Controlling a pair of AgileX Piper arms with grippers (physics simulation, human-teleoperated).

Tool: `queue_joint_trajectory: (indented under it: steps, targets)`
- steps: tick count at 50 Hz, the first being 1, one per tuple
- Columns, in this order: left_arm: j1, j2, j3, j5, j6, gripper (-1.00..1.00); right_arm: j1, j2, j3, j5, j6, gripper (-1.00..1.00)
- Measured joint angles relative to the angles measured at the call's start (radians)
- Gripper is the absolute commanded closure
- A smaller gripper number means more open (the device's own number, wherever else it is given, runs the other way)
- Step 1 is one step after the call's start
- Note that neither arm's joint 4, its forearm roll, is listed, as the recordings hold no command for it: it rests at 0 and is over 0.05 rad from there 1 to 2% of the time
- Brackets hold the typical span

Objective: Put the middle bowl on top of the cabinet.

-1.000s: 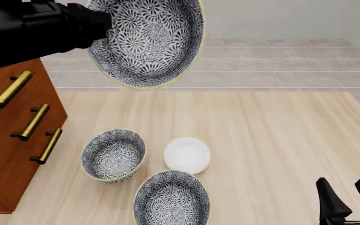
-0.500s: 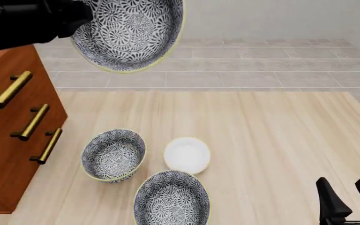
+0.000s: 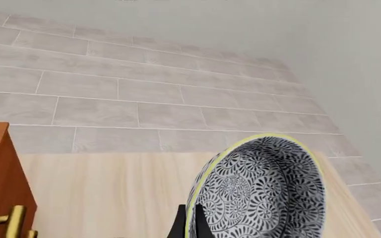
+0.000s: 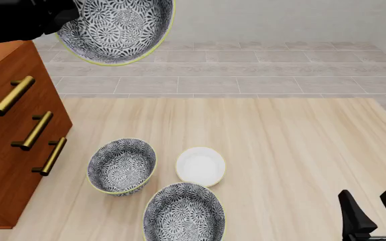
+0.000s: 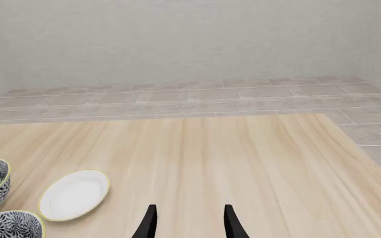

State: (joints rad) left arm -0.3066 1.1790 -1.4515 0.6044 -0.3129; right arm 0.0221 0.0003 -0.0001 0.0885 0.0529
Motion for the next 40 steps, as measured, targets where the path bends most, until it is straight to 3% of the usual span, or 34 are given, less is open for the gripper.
queue_joint_trajectory:
  steps: [40]
  targets:
    - [0.167,0.009,-0.048,0.070,-0.042,1.00,0.000,0.000,0.000,-0.001,0.004,-1.00]
